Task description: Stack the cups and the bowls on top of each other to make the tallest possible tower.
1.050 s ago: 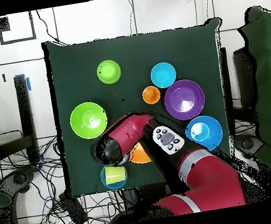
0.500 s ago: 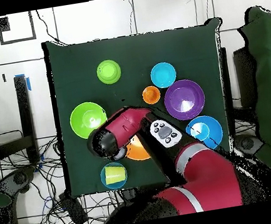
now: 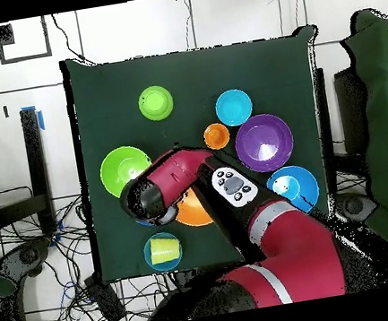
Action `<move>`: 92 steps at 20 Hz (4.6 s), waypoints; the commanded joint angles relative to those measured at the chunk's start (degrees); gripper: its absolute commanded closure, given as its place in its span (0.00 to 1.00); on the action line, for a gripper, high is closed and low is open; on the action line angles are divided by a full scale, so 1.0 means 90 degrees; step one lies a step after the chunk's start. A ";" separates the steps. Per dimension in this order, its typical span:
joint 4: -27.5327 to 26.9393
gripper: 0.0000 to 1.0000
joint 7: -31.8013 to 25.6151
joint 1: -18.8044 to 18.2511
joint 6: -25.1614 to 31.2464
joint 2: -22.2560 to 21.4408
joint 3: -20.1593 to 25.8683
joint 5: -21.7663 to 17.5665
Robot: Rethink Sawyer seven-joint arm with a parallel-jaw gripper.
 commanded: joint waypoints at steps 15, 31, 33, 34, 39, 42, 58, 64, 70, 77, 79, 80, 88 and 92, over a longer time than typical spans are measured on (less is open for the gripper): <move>-0.1409 0.00 -0.1728 0.0012 0.1079 0.0464 0.0621 -0.0108; -0.1549 0.00 -0.1801 -0.0094 0.1154 0.0577 0.0827 -0.0225; -0.1350 0.00 -0.1723 -0.0148 0.1134 0.0319 0.0863 -0.0178; -0.1214 0.00 -0.1661 -0.0190 0.1095 0.0150 0.0875 -0.0166; -0.0741 0.00 -0.1429 -0.0452 0.0932 -0.0312 0.0905 -0.0079; -0.0617 0.00 -0.1455 -0.0605 0.0937 -0.0389 0.0964 -0.0027; -0.1093 0.00 -0.1876 -0.0775 0.1036 0.0127 0.1078 -0.0263; -0.1288 0.00 -0.2117 -0.0792 0.0923 0.0288 0.1138 -0.0461; -0.1204 0.00 -0.1984 -0.0560 0.0916 0.0114 0.1325 -0.0564; -0.1123 0.00 -0.1559 -0.0385 0.0878 0.0510 0.1148 -0.0608; -0.0867 0.00 -0.1316 -0.0412 0.0945 0.0331 0.1043 -0.0520; -0.0787 0.00 -0.1277 -0.0438 0.0935 0.0274 0.1038 -0.0489; -0.0714 0.00 -0.1234 -0.0529 0.0890 0.0159 0.0978 -0.0504; -0.0828 0.00 -0.1535 -0.0604 0.1206 0.0008 0.1065 -0.0395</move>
